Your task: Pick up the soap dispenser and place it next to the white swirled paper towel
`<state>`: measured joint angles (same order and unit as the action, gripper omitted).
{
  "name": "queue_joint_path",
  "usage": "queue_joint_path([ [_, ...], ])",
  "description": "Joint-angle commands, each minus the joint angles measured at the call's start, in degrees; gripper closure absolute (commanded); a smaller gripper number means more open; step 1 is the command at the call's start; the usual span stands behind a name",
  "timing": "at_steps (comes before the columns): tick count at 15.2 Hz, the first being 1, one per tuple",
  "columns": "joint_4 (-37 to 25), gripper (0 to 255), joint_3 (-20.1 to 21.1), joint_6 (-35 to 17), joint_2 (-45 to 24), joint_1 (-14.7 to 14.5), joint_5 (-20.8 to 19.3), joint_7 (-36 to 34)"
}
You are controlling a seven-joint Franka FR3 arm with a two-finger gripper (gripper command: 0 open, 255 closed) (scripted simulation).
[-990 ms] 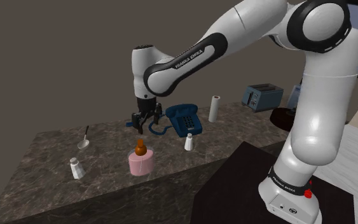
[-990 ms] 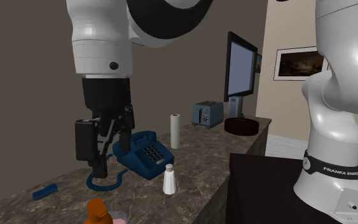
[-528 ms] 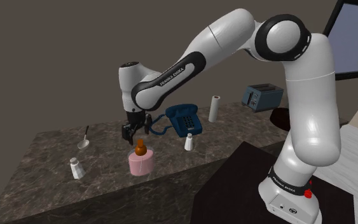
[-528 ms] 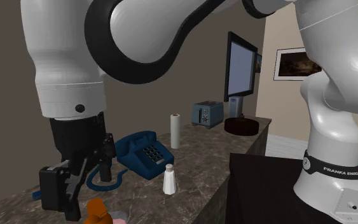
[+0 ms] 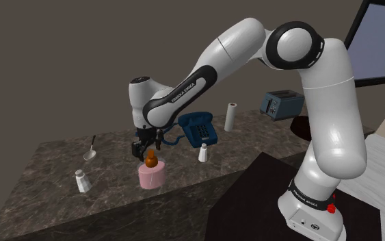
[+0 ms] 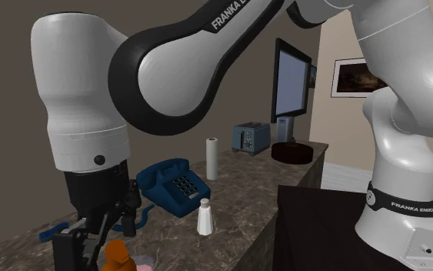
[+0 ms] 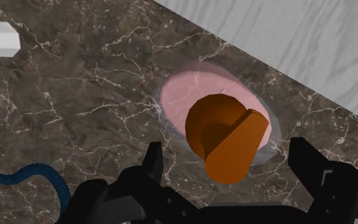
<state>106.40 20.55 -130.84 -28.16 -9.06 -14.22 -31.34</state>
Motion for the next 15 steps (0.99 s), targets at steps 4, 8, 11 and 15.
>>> queue_joint_path([
  [4,0.07,0,-0.02,-0.13,-0.04,-0.01,-0.03,-0.04],
  [8,0.06,255,-0.01,-0.12,-0.04,-0.01,-0.03,-0.03],
  [11,0.07,255,-0.01,-0.12,-0.04,-0.02,-0.03,-0.04],
  [15,0.07,255,-0.02,-0.13,-0.04,-0.01,-0.04,-0.04],
])
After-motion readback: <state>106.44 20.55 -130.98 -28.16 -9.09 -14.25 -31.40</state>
